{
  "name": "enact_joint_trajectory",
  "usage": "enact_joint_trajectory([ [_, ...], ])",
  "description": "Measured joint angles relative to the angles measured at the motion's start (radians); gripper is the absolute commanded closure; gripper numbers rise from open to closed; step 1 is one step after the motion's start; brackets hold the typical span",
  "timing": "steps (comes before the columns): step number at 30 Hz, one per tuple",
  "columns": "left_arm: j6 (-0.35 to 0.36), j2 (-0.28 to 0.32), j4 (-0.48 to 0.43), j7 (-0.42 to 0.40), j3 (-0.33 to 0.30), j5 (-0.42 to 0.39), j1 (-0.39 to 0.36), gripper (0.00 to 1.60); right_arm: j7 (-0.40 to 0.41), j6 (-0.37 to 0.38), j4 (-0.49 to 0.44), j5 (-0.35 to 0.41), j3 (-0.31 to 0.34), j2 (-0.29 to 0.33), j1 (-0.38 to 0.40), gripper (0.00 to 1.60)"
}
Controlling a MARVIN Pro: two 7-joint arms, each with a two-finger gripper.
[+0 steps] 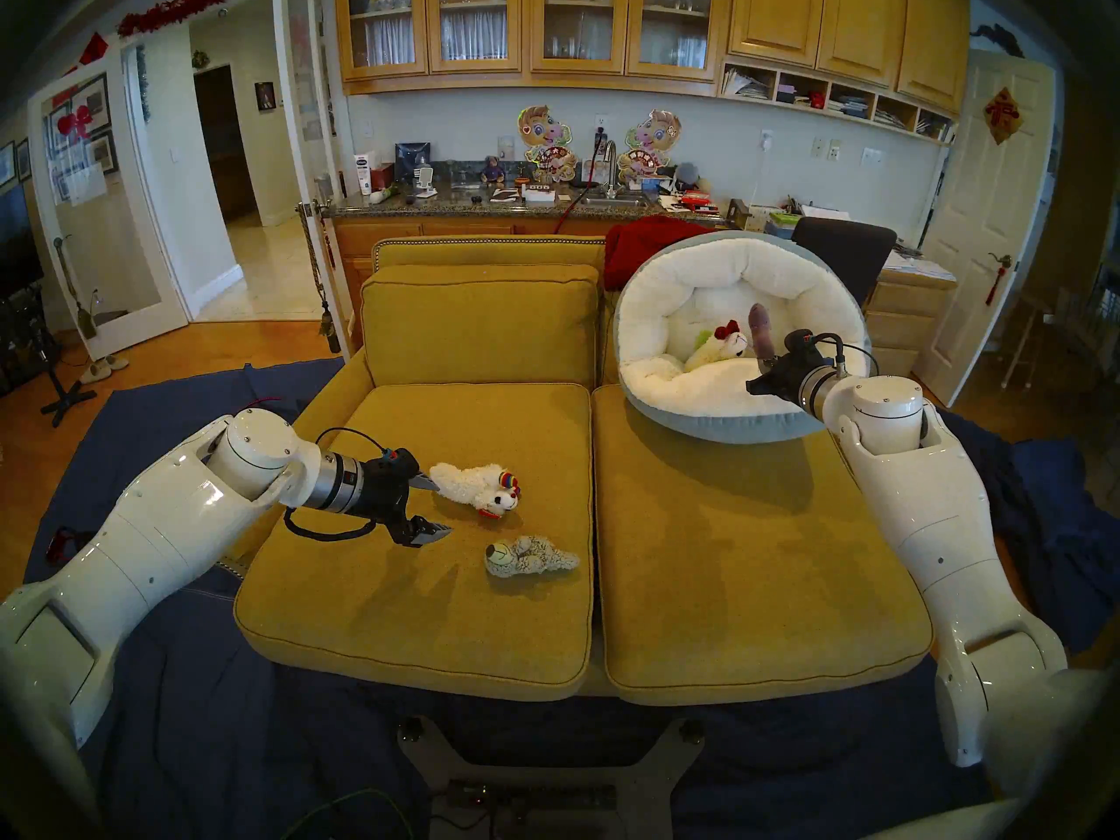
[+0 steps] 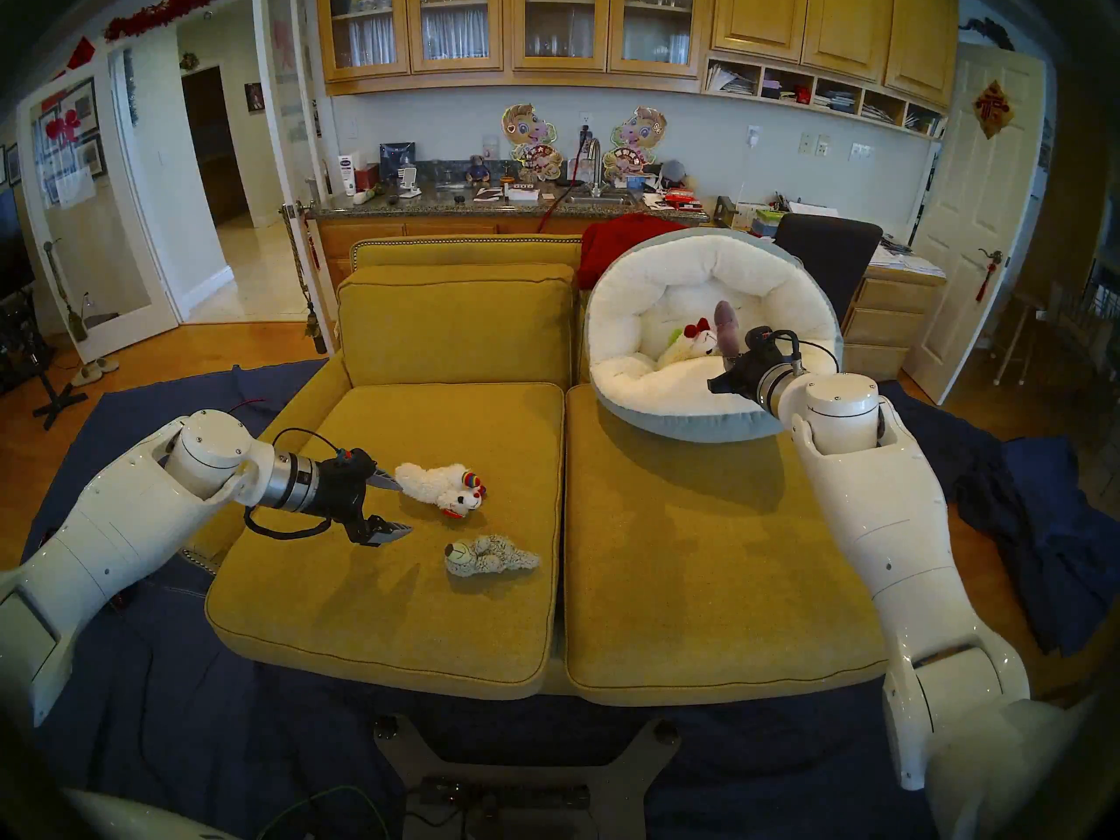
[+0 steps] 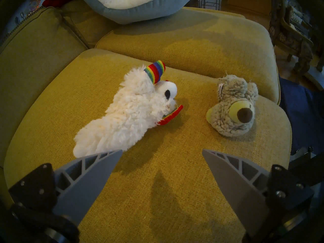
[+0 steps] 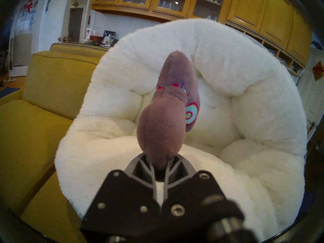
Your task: Put toys into dog bed
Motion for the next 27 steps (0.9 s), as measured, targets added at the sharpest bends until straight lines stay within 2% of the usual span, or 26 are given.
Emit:
enact_joint_trajectory([
  [10, 0.000, 0.000, 0.000, 0.000, 0.000, 0.000, 0.000, 0.00, -0.021, 0.000, 0.069, -0.062, -0.021, -0.027, 0.063, 1.60],
  [11, 0.000, 0.000, 0.000, 0.000, 0.000, 0.000, 0.000, 0.00, -0.022, 0.000, 0.074, -0.068, -0.023, -0.030, 0.069, 1.17],
  [12, 0.000, 0.000, 0.000, 0.000, 0.000, 0.000, 0.000, 0.00, -0.024, 0.000, 0.078, -0.073, -0.026, -0.033, 0.076, 0.92],
  [13, 0.000, 0.000, 0.000, 0.000, 0.000, 0.000, 0.001, 0.00, -0.026, 0.000, 0.085, -0.080, -0.029, -0.036, 0.084, 0.48],
  [15, 0.000, 0.000, 0.000, 0.000, 0.000, 0.000, 0.001, 0.00, -0.028, 0.000, 0.098, -0.092, -0.034, -0.042, 0.096, 0.06],
  [17, 0.000, 0.000, 0.000, 0.000, 0.000, 0.000, 0.001, 0.00, -0.030, 0.000, 0.110, -0.100, -0.037, -0.047, 0.106, 0.00],
  [27, 0.000, 0.000, 0.000, 0.000, 0.000, 0.000, 0.001, 0.00, -0.032, -0.002, 0.220, -0.155, -0.049, -0.072, 0.175, 0.00],
])
